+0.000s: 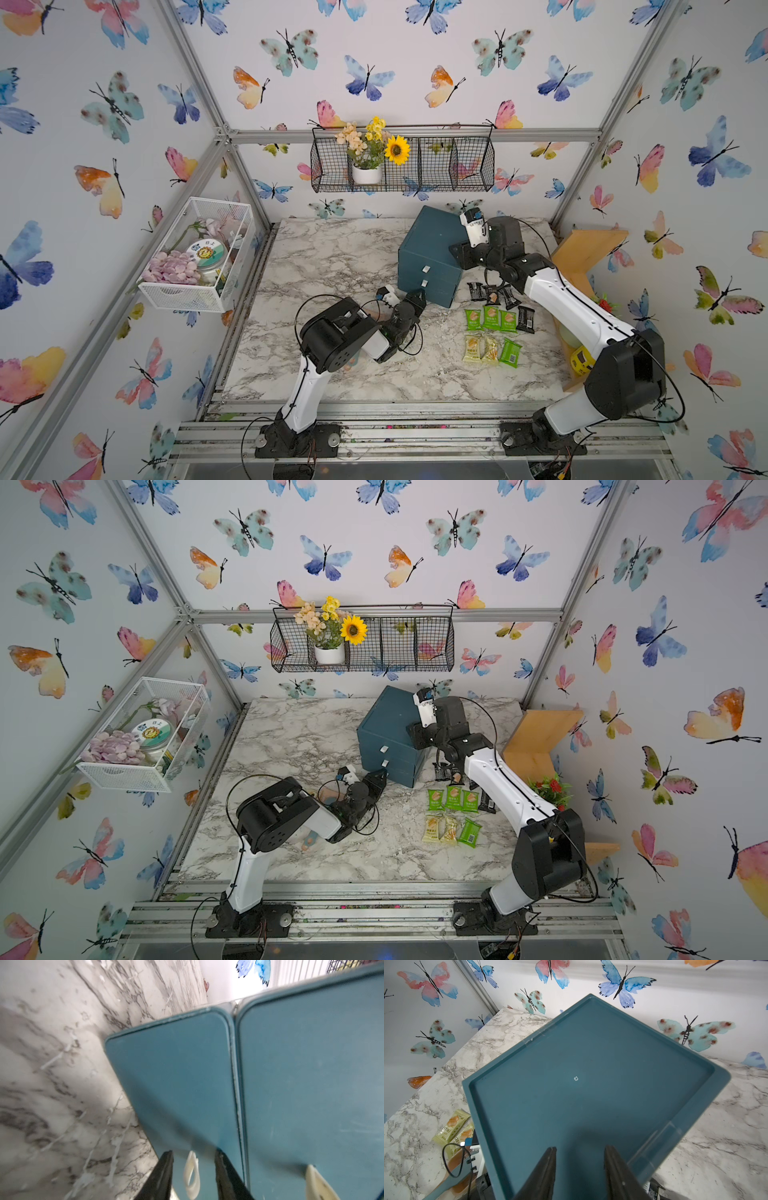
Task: Take the cookies out of the drawer
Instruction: Close the drawer in the storage box, then reset both arms
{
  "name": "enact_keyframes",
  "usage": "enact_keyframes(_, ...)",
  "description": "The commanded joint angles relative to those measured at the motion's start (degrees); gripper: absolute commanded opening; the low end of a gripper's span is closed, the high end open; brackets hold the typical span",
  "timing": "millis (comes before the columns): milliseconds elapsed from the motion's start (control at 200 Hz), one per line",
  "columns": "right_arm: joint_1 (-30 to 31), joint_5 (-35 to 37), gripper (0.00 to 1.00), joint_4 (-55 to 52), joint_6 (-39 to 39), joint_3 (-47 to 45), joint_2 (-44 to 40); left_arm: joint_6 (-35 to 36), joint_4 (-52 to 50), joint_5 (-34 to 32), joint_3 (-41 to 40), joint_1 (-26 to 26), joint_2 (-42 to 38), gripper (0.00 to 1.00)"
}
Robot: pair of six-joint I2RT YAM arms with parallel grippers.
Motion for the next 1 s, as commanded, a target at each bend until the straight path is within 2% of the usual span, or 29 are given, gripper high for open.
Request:
enact_keyframes(0, 0.3, 2.1, 0.45, -4.3, 0.1, 1.9, -0.9, 0.9, 0.3, 0.5, -2.7, 0.2, -2.6, 0.44)
enact_keyframes(170, 0.3, 4.7, 0.49, -2.7, 0.0, 3.0, -5.1, 2.6, 1.7, -1.2, -7.9, 0.2, -6.5, 0.51)
enact_keyframes(220, 0.3, 6.4, 0.51, -1.6, 0.3, 2.5, -7.1, 3.4, 1.4, -2.0, -9.9, 0.2, -10.0, 0.52)
enact_keyframes(395, 0.2, 14.0, 0.57, 4.5, 1.8, -5.1, -14.9, 7.2, 0.1, -5.7, -17.8, -0.4, -19.2, 0.56)
enact_keyframes(496, 0.1, 21.7, 0.60, 7.7, 2.9, -11.8, -18.7, 13.6, -4.4, -8.5, -20.9, -0.5, -26.6, 0.60)
enact_keyframes(581, -0.2, 29.6, 0.72, 12.0, 4.1, -19.2, -21.8, 22.8, -11.7, -12.5, -22.1, -0.3, -34.8, 0.73)
enact_keyframes(686, -1.0, 34.4, 0.80, 17.3, 4.9, -26.9, -23.6, 35.0, -25.0, -20.2, -21.4, 0.8, -45.3, 0.87)
enact_keyframes(746, -1.3, 35.5, 0.84, 20.1, 5.0, -30.1, -23.4, 41.8, -26.2, -21.4, -22.7, 2.9, -50.3, 0.93)
enact_keyframes(831, -2.0, 35.9, 0.87, 24.3, 4.7, -34.0, -21.8, 45.3, -29.1, -19.0, -24.7, 8.6, -56.6, 0.98)
enact_keyframes(996, -4.7, 34.2, 0.90, 35.5, 0.7, -40.9, -15.7, 56.0, -32.6, -13.6, -27.1, 19.9, -64.9, 0.99)
